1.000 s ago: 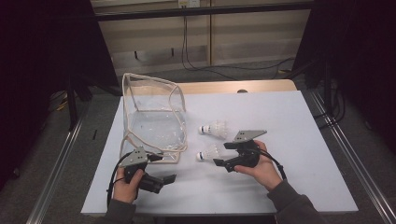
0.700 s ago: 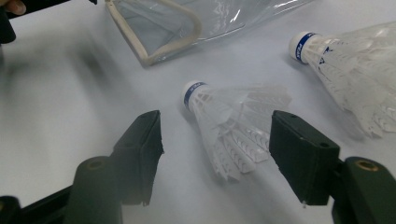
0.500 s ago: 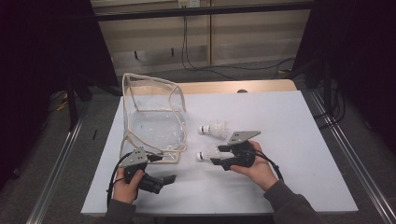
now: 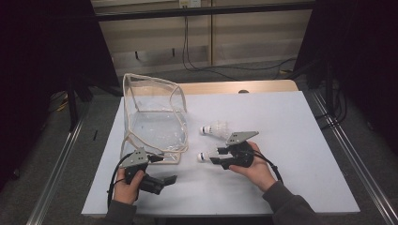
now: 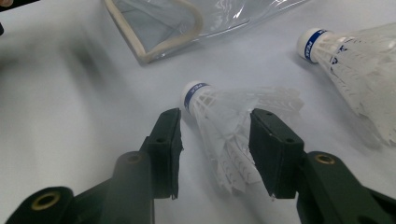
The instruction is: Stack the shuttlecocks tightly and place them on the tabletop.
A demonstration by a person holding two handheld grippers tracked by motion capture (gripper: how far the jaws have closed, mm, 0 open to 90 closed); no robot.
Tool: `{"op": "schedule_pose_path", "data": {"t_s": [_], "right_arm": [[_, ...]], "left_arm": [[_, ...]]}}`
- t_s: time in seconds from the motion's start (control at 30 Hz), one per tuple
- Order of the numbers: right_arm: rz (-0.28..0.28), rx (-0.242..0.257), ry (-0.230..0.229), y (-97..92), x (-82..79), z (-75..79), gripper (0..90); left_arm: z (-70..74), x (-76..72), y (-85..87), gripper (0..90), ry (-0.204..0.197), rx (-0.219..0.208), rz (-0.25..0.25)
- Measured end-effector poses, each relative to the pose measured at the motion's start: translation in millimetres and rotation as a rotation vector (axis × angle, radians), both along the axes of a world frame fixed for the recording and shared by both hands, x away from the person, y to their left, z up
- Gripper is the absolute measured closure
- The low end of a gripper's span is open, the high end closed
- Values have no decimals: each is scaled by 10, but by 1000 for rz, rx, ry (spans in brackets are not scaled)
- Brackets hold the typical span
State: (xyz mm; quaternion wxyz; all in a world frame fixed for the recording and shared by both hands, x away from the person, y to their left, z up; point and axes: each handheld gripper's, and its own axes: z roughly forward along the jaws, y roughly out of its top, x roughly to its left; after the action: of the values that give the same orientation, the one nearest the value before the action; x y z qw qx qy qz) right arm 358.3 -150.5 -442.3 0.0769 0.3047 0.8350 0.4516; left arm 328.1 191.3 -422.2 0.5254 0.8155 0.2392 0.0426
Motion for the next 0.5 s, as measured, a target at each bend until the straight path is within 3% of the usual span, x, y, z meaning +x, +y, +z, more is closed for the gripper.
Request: {"op": "schedule_pose_path", "data": {"t_s": [0.5], "right_arm": [[15, -37, -11, 61, 24, -47, 656]], "left_arm": [[-3, 2, -2, 32, 1, 3, 0]]}}
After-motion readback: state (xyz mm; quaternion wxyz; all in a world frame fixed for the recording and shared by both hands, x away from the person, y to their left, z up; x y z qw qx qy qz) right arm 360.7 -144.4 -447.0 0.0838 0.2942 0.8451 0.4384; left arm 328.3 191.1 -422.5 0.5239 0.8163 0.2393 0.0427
